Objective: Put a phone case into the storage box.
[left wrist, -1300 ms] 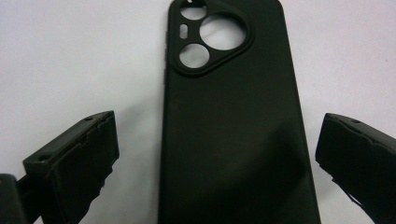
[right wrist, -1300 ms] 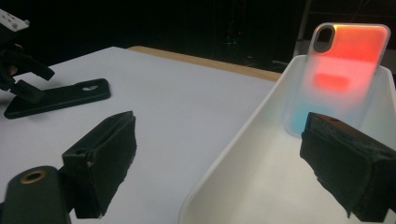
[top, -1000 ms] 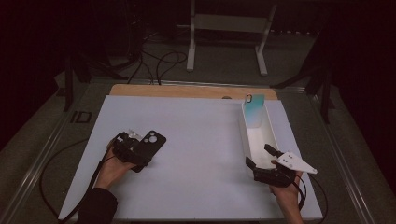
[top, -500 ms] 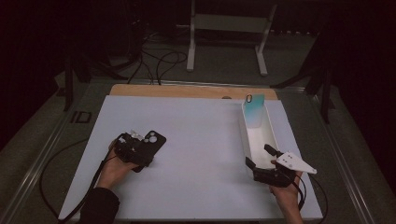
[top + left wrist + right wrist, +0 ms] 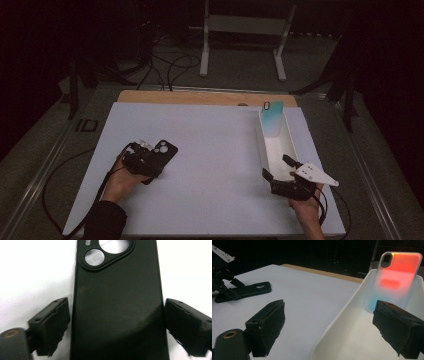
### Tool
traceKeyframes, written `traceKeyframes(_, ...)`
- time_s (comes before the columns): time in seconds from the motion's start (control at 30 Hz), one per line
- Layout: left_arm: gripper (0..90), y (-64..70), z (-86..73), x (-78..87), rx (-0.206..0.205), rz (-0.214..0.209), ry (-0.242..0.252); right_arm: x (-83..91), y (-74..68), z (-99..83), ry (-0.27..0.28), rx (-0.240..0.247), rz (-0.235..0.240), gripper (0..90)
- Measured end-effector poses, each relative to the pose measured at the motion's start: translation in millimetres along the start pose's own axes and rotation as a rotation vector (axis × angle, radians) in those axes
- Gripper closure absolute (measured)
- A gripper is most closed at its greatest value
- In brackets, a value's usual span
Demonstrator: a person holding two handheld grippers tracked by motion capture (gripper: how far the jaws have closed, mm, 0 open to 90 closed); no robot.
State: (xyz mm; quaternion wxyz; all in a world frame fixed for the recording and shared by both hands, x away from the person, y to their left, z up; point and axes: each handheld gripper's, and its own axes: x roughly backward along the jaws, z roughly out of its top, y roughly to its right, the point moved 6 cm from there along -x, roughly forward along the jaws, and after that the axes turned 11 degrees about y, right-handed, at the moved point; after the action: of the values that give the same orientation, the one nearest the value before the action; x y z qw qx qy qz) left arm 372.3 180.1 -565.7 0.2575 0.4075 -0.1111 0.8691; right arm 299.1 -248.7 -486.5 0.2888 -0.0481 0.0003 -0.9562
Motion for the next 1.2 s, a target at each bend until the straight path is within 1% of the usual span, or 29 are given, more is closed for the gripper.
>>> traceKeyframes(0.23, 15.9, 0.1, -0.3, 0.9, 0.005, 0.005, 0.016, -0.8, -0.4, -0.5, -0.004, -0.001, 0.000, 10.7)
traceKeyframes(0.43, 16.6, -0.1, 0.1, 1.9, 0.020, 0.009, 0.039, -0.7, 0.7, -0.4, -0.005, -0.002, -0.002, 10.7)
traceKeyframes(0.6, 16.8, 3.5, 5.1, 6.3, 0.026, 0.003, 0.075, -0.9, 1.5, -0.3, -0.006, -0.009, -0.006, 10.7)
traceKeyframes(0.7, 16.7, 5.0, 7.6, 9.9, 0.018, 0.005, 0.089, -1.0, 1.6, 0.0, -0.006, -0.008, -0.006, 10.7)
traceKeyframes(0.77, 16.7, 6.8, 12.0, 16.1, 0.016, 0.008, 0.116, -1.6, 1.0, 0.2, -0.008, -0.011, -0.003, 10.7)
traceKeyframes(0.87, 16.6, 9.4, 16.5, 21.5, 0.011, 0.008, 0.136, -2.3, 0.5, 0.4, -0.013, -0.013, 0.002, 10.7)
traceKeyframes(1.0, 16.6, 16.8, 24.4, 29.2, -0.002, 0.005, 0.175, -3.4, -0.1, 1.3, -0.027, -0.024, 0.014, 10.7)
traceKeyframes(1.07, 16.5, 21.2, 27.7, 32.4, -0.007, -0.006, 0.189, -3.8, -0.7, 2.3, -0.031, -0.025, 0.015, 10.7)
traceKeyframes(1.2, 16.5, 28.5, 34.2, 38.4, -0.030, -0.010, 0.217, -5.2, -0.5, 3.6, -0.046, -0.030, 0.024, 10.6)
